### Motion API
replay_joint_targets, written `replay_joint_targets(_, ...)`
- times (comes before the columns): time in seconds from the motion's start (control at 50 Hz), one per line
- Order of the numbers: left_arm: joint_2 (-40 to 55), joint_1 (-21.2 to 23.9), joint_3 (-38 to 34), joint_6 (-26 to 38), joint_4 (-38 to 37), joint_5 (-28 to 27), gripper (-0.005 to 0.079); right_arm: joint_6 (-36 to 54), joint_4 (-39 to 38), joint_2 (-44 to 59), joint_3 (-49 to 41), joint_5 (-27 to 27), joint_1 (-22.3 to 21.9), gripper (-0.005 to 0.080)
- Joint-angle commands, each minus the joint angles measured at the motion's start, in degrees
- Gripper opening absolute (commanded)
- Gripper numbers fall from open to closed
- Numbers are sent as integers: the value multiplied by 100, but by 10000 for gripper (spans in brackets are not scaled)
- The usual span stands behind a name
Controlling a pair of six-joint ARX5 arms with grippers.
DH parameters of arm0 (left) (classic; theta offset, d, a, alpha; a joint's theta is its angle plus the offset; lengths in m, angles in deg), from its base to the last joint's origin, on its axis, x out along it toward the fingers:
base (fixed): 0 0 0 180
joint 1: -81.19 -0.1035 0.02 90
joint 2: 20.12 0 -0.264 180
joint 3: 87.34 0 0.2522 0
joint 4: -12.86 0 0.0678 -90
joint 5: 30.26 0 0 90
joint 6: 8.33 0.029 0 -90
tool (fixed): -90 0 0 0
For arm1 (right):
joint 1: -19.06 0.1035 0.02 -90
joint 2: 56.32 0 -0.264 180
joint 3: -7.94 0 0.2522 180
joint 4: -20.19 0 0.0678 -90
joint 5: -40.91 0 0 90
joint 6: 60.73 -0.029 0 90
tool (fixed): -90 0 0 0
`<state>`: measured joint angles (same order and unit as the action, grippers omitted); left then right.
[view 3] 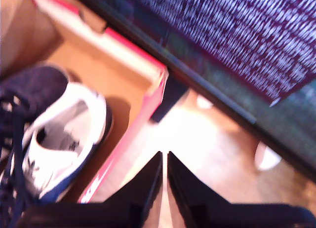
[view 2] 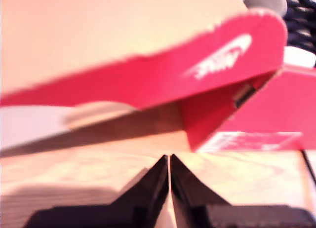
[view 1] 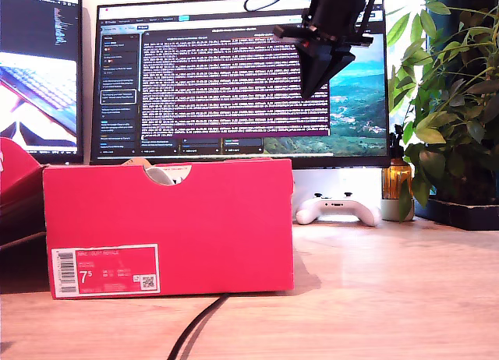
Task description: Pack the blue shoes by picking the first shoe and placing it inside the red shoebox, left side, then picking and rotating the second shoe and placing it in the shoebox
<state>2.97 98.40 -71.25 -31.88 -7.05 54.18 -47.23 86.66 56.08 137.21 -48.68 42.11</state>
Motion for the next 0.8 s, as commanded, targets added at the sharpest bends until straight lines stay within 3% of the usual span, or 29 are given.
replay_joint_targets(0.0,-219,22,-107,66,-103,20,-21,-50,20,-9,42,-17,-125,-8)
replay_joint_targets(0.44,-1731,22,-107,168,-1191,302,-21,-170,205,-391,-44,-17,-1038,-8)
replay_joint_targets(0.78,-2380,22,-105,457,-1257,310,-21,-219,-33,-1283,-704,-48,-1766,-8)
